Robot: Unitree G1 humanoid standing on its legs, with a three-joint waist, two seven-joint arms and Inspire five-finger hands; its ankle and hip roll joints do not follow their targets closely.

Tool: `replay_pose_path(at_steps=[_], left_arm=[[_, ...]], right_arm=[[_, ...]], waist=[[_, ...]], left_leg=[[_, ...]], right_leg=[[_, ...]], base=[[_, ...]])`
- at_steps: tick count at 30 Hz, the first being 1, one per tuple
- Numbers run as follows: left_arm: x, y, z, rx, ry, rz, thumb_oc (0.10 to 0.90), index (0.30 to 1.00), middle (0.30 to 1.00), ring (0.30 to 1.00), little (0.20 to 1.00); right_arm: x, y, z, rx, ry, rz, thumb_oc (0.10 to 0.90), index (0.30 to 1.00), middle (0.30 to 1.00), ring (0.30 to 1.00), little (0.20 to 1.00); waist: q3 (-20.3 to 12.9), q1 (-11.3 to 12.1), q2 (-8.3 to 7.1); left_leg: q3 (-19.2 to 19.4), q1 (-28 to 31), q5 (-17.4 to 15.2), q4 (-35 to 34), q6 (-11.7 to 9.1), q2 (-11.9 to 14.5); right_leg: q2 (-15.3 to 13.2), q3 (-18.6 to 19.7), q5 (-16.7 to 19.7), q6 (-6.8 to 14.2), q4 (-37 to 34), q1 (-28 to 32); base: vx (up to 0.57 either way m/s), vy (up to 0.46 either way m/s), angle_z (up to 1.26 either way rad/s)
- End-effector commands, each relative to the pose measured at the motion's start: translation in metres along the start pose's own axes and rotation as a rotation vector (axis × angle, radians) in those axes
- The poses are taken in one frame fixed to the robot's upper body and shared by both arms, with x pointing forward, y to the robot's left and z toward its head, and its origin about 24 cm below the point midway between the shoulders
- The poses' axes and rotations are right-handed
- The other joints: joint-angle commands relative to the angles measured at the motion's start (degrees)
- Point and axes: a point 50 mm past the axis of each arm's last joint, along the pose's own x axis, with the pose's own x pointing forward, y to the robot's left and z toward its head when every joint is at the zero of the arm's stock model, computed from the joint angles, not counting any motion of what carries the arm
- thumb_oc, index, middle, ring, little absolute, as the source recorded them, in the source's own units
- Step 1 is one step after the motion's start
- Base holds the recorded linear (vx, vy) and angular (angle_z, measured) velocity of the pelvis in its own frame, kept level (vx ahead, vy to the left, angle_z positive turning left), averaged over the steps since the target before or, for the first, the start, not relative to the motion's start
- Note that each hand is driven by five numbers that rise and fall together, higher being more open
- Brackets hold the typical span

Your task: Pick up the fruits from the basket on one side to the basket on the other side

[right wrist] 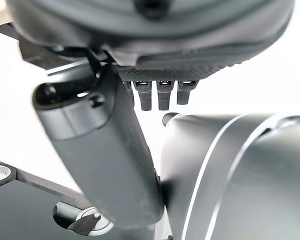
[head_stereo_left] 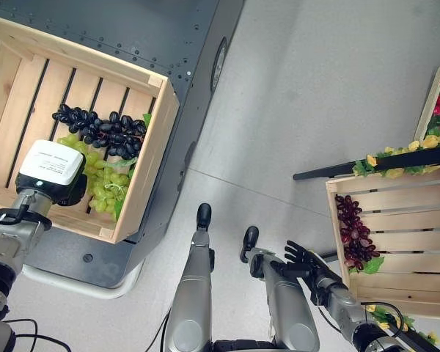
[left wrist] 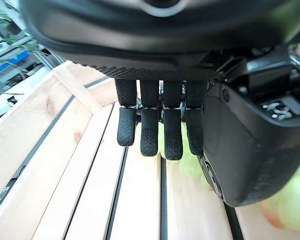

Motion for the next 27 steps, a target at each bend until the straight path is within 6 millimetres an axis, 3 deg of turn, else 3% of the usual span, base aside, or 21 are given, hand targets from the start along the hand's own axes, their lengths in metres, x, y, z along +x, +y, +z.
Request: replay_pose_path(at_steps=[1,4,6,7,8,18,27], left_arm=[[0.001,0.013,-0.02,-0.057,0.158,0.137,0.4,0.3,0.3,0.3,0.3],[0.0,0.013,-0.02,-0.053,0.154,0.139,0.416,0.324,0.324,0.324,0.324],[-0.001,0.013,-0.02,-0.05,0.155,0.143,0.584,0.575,0.575,0.575,0.575],[-0.001,0.013,-0.021,-0.054,0.163,0.146,0.762,0.844,0.844,0.844,0.844],[-0.001,0.013,-0.022,-0.056,0.167,0.149,0.8,0.9,0.9,0.9,0.9],[-0.009,0.014,-0.026,-0.047,0.214,0.243,0.8,0.9,0.9,0.9,0.9],[-0.03,-0.005,-0.027,0.003,0.261,0.23,0.8,0.9,0.9,0.9,0.9]], right_arm=[[-0.021,-0.026,-0.03,-0.054,0.101,-0.07,0.8,0.9,0.9,0.9,0.9],[-0.022,-0.027,-0.031,-0.053,0.105,-0.071,0.8,0.9,0.9,0.9,0.9],[-0.022,-0.027,-0.031,-0.053,0.104,-0.071,0.8,0.9,0.9,0.9,0.9],[-0.022,-0.028,-0.031,-0.052,0.105,-0.072,0.8,0.9,0.9,0.9,0.9],[-0.023,-0.028,-0.031,-0.052,0.105,-0.072,0.8,0.9,0.9,0.9,0.9],[-0.025,-0.03,-0.035,-0.044,0.107,-0.08,0.8,0.9,0.9,0.9,0.9],[-0.027,-0.034,-0.037,-0.05,0.118,-0.094,0.8,0.9,0.9,0.9,0.9]], waist=[[-0.52,-0.03,1.87],[-0.52,0.02,2.01],[-0.52,0.01,2.12],[-0.52,-0.01,2.18],[-0.52,-0.03,2.2],[-0.52,0.35,2.72],[-0.52,0.67,3.71]], left_leg=[[4.07,0.43,-6.96,4.45,2.87,-5.05],[3.99,0.41,-7.01,4.53,2.87,-5.02],[3.87,0.36,-6.85,4.38,2.72,-4.99],[3.89,0.29,-6.83,4.42,2.65,-4.94],[3.9,0.26,-6.82,4.44,2.62,-4.91],[3.7,0.31,-6.59,4.21,2.44,-4.95],[3.75,0.07,-6.23,4.34,1.98,-4.9]], right_leg=[[2.23,-1.58,6.78,0.37,-7.15,2.17],[2.31,-1.6,6.49,0.2,-6.9,2.16],[2.33,-1.66,6.43,0.12,-6.94,2.12],[2.31,-1.67,6.38,0.07,-6.97,2.1],[2.3,-1.68,6.36,0.05,-6.99,2.11],[2.33,-1.99,5.88,-0.2,-7.16,2.47],[2.1,-2.11,5.58,-0.47,-7.17,2.61]], base=[[0.0,0.0,0.0],[0.0,0.0,0.0],[0.0,0.0,0.0],[0.0,0.0,0.0],[0.0,0.0,0.0],[0.0,0.0,0.0],[0.0,0.0,0.0]])
